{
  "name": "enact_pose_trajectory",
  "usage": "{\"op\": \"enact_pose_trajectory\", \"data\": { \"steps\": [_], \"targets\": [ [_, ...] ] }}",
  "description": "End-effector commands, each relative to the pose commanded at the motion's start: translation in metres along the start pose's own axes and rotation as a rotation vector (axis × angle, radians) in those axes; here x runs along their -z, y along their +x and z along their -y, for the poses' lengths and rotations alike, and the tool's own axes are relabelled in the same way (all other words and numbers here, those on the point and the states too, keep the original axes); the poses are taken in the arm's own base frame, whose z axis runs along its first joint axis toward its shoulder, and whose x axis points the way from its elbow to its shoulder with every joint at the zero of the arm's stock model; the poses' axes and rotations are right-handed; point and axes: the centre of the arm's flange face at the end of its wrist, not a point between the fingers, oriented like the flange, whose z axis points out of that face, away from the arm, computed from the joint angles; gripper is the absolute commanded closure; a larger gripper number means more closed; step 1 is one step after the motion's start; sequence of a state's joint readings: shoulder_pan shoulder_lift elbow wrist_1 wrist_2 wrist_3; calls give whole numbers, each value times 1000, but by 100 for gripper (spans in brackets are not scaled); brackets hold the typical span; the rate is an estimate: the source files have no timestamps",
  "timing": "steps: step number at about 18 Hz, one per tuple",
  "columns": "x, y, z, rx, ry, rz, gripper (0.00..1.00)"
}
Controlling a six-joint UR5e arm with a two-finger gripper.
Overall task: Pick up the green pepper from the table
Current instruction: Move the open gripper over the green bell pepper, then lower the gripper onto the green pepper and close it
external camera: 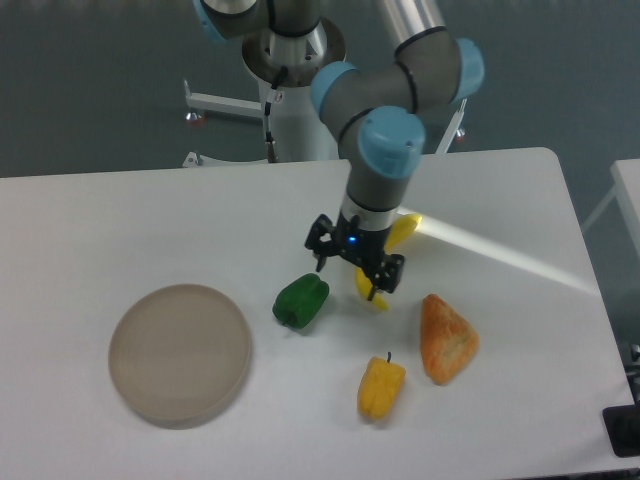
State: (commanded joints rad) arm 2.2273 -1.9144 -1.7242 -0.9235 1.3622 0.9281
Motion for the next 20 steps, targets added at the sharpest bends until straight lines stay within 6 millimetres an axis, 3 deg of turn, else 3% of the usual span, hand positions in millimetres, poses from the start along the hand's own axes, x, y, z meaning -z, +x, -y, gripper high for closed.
{"op": "enact_pose_trajectory", "data": {
  "steps": [4,11,20],
  "targets": [
    [-13,10,-6,-3,-12,-20,0],
    [-23,23,5,-40,-8,-20,0],
    [-36,22,9,-52,-6,-19,0]
  ]
}}
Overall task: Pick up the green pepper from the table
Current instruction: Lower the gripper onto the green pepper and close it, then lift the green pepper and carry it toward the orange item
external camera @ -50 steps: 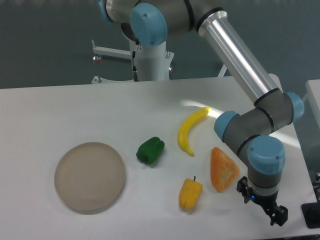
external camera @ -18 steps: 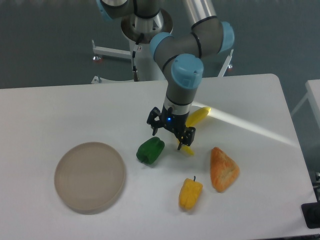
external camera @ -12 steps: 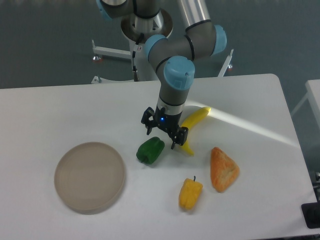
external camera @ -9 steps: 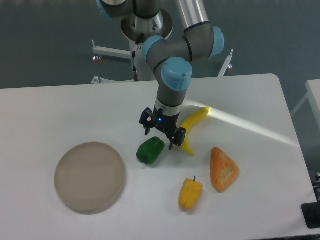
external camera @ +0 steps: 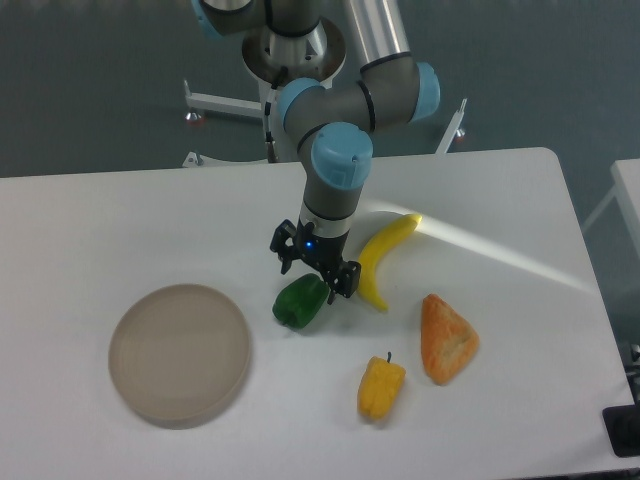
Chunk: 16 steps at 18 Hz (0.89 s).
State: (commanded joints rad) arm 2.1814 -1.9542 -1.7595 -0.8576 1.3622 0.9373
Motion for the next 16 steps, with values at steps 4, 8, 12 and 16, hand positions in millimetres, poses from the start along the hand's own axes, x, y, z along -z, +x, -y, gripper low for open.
{"op": "enact_pose_trajectory", "data": {
  "steps": [4,8,12,16],
  "targets": [
    [-9,5,3,-6,-10,-11,0],
    [-9,2,7,-6,-5,-7,17],
    [-10,1,8,-17,-4,-8,61],
    [-2,-6,12,-19,6,8,65]
  ]
}}
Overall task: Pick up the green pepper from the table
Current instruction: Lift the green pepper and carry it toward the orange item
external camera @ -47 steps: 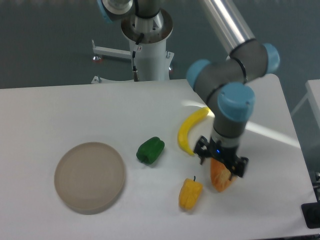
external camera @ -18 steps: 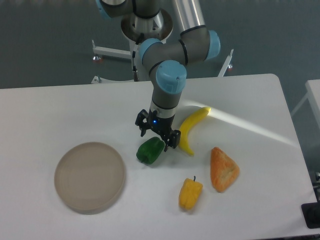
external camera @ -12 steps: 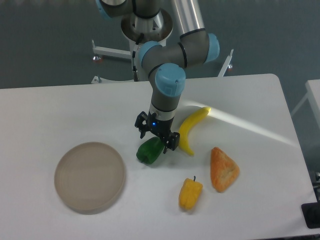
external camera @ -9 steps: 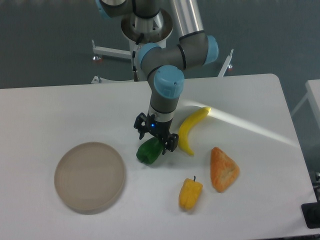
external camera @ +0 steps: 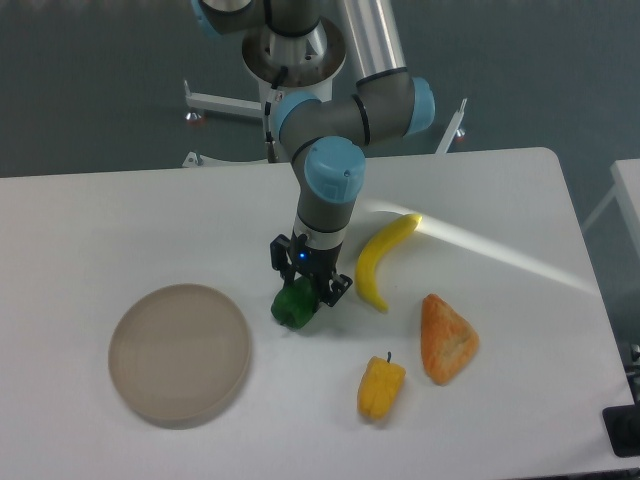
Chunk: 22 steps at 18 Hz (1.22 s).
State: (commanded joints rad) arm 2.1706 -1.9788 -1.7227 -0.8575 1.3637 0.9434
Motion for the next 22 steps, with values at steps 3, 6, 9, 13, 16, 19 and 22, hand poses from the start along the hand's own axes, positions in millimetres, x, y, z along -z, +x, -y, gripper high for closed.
{"op": "enact_pose_trajectory", "data": {
  "steps": [3,6,9,13,16,19,22],
  "targets": [
    [14,-9,8,-8,11,29,65],
    [40,-31,15,-5,32,80,65],
    [66,-64,10,-41,39,120,65],
    [97,-113,3,-94,7,110,65],
    [111,-156,-15,-189,-6,129,65],
    [120,-180,-45,-224,-16,148,65],
    [121,-187,-54,-237,-23,156,65]
  ]
}}
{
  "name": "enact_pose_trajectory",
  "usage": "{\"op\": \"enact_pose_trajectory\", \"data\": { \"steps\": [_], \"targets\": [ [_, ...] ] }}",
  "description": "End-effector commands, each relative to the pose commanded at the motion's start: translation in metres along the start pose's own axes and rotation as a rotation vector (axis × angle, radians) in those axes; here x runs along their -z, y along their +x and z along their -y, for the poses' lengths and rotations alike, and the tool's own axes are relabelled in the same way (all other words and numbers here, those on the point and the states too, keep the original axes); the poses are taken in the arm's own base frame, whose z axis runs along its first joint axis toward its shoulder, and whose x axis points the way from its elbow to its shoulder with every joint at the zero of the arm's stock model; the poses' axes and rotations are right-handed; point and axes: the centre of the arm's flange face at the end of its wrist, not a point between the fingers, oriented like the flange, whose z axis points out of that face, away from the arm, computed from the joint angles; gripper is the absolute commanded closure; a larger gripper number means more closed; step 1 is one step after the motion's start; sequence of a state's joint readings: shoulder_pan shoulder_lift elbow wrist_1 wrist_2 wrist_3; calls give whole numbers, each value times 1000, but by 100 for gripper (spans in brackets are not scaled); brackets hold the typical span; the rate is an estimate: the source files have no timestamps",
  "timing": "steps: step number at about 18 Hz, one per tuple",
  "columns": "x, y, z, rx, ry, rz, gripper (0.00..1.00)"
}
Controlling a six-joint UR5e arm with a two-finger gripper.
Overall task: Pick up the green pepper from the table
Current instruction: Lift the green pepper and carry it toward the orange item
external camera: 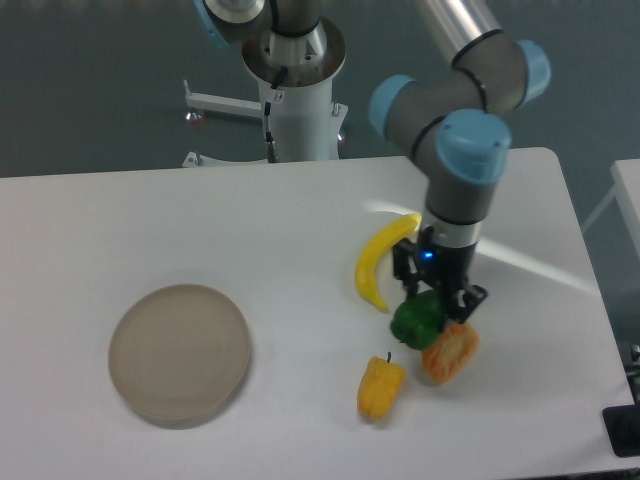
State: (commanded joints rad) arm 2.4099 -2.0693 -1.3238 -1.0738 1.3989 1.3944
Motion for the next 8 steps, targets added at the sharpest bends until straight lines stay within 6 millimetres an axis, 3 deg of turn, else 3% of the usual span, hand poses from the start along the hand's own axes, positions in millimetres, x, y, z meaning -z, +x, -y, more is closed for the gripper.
{"op": "enact_pose_trajectory", "data": {
  "steps": [8],
  "targets": [
    [-4,-1,-4,-6,-79,10,65]
  ]
}}
